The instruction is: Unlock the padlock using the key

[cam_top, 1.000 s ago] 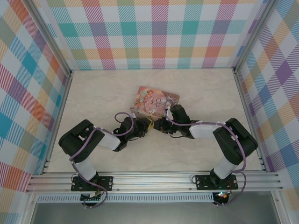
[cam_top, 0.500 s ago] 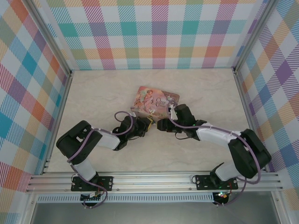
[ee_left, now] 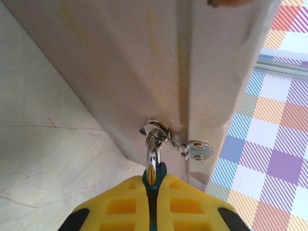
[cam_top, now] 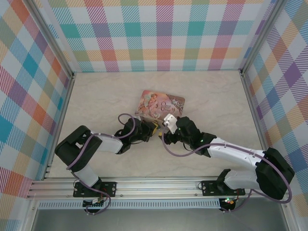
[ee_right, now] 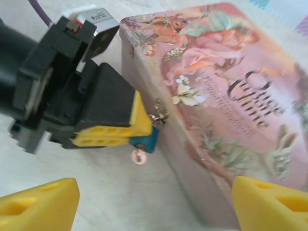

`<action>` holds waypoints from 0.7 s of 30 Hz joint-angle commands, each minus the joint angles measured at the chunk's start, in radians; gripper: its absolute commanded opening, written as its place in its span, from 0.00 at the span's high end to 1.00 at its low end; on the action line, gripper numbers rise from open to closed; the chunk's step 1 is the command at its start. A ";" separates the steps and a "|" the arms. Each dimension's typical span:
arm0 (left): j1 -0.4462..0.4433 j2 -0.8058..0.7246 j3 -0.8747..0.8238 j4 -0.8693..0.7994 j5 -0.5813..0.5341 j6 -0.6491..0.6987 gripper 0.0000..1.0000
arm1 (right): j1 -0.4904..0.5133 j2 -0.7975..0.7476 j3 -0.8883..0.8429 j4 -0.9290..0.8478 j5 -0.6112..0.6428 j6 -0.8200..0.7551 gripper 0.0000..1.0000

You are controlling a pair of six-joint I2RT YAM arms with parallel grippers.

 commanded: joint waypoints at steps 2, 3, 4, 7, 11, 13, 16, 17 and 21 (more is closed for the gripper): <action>0.030 -0.065 0.035 0.008 0.038 0.008 1.00 | 0.011 -0.027 -0.104 0.173 0.022 -0.390 0.10; 0.032 -0.070 0.036 0.003 0.041 0.012 1.00 | 0.011 -0.026 -0.139 0.221 -0.010 -0.461 0.05; 0.035 -0.072 0.038 -0.004 0.047 0.013 1.00 | 0.011 -0.023 -0.164 0.259 -0.029 -0.516 0.02; 0.037 -0.076 0.049 -0.019 0.059 0.014 1.00 | 0.011 0.001 -0.193 0.324 -0.024 -0.601 0.02; 0.037 -0.076 0.059 -0.023 0.067 0.012 1.00 | 0.012 0.036 -0.182 0.376 -0.029 -0.617 0.07; 0.037 -0.079 0.064 -0.026 0.068 0.012 1.00 | 0.013 0.065 -0.158 0.371 -0.039 -0.612 0.17; 0.037 -0.082 0.066 -0.029 0.067 0.010 1.00 | 0.013 0.117 -0.142 0.401 -0.047 -0.603 0.28; 0.037 -0.083 0.067 -0.028 0.066 0.009 1.00 | 0.012 0.133 -0.140 0.412 -0.047 -0.599 0.32; 0.037 -0.089 0.066 -0.036 0.063 0.008 1.00 | 0.012 0.200 -0.121 0.468 -0.043 -0.556 0.45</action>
